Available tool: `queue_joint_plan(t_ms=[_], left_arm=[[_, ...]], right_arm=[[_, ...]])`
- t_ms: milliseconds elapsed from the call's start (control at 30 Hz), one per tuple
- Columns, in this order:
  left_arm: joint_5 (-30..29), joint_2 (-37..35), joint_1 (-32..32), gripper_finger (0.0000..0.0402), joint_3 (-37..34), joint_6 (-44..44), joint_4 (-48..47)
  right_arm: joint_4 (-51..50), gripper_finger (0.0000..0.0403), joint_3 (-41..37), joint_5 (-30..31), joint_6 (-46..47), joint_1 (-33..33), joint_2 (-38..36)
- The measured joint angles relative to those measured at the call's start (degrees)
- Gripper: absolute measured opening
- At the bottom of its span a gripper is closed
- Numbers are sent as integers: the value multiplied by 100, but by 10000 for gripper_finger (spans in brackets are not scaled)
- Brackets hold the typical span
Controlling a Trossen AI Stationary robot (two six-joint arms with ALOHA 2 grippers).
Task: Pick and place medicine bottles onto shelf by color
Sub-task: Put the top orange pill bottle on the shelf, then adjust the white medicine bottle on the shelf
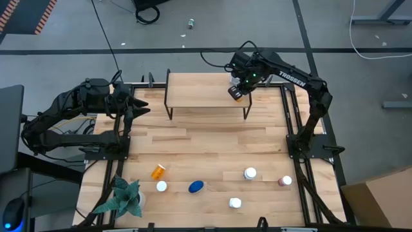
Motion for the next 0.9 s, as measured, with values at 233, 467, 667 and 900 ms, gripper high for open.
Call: queue_joint_plan(t_ms=[233, 467, 667, 900], left_arm=[[0, 0, 1, 169, 0, 3, 0], [0, 0, -1, 167, 0, 25, -2], [-2, 0, -1, 167, 0, 86, 0], [-2, 0, 0, 166, 0, 93, -1]], right_arm=[[-20, 6, 64, -179, 25, -67, 21], [-4, 6, 352, -199, 17, -158, 25], [93, 6, 352, -175, -11, -370, 28], [107, 6, 315, -213, -4, -489, 28]])
